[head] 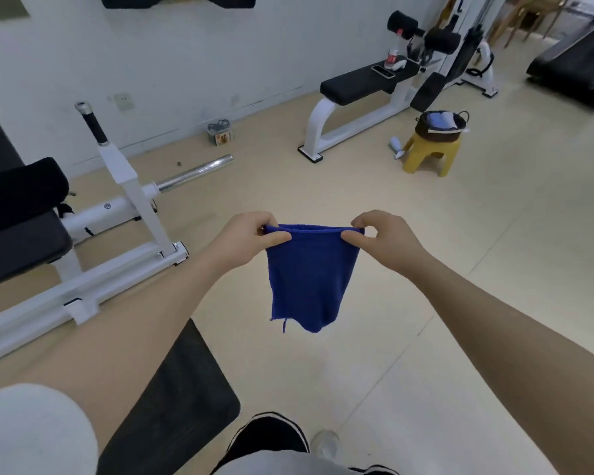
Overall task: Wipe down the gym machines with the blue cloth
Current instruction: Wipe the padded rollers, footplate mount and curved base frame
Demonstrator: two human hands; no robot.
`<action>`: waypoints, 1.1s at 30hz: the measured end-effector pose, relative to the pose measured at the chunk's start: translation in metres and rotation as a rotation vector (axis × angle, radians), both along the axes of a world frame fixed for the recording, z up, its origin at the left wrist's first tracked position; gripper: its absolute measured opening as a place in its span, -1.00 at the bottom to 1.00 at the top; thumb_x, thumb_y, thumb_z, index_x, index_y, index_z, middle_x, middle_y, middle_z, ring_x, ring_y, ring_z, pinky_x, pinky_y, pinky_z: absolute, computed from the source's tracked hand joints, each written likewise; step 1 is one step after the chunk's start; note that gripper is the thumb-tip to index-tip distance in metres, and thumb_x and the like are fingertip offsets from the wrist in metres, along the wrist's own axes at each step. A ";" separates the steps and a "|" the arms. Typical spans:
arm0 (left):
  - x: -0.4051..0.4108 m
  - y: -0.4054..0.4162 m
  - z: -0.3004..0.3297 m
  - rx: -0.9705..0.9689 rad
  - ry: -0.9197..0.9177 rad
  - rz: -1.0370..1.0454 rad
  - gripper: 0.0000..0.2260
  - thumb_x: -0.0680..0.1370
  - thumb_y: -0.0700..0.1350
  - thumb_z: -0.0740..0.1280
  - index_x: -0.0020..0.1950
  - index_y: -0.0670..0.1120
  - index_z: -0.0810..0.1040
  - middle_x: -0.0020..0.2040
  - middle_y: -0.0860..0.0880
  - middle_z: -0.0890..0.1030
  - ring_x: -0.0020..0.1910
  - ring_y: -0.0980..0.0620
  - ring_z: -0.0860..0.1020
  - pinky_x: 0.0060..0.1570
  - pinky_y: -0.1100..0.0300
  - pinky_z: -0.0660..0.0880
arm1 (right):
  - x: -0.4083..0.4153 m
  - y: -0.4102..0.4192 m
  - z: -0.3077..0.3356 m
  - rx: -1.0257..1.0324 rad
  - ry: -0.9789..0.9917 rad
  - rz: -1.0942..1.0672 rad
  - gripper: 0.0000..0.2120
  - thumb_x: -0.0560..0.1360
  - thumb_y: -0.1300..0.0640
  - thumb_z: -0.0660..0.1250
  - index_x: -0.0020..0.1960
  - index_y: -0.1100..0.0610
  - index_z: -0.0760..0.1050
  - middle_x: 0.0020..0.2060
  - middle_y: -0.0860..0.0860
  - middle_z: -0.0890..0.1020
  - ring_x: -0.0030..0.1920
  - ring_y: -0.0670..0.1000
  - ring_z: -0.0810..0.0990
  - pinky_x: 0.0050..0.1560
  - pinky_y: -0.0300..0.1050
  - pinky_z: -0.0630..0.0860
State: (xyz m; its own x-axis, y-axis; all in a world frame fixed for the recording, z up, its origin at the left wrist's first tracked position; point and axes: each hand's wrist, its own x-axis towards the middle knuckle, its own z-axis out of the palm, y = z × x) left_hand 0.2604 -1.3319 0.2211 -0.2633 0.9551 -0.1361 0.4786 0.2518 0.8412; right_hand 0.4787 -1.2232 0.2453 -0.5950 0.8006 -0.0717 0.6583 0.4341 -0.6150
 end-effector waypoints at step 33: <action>-0.060 0.884 -0.002 0.050 -0.238 0.243 -0.88 0.51 -0.20 0.34 -0.20 -0.03 0.52 -0.20 0.04 0.59 -0.20 0.11 0.52 -0.11 0.26 0.42 | -0.088 0.895 -0.021 -0.453 0.477 -0.331 -0.97 0.53 0.19 0.31 -0.06 0.13 0.51 -0.20 -0.06 0.57 -0.19 -0.13 0.49 -0.33 -0.27 0.33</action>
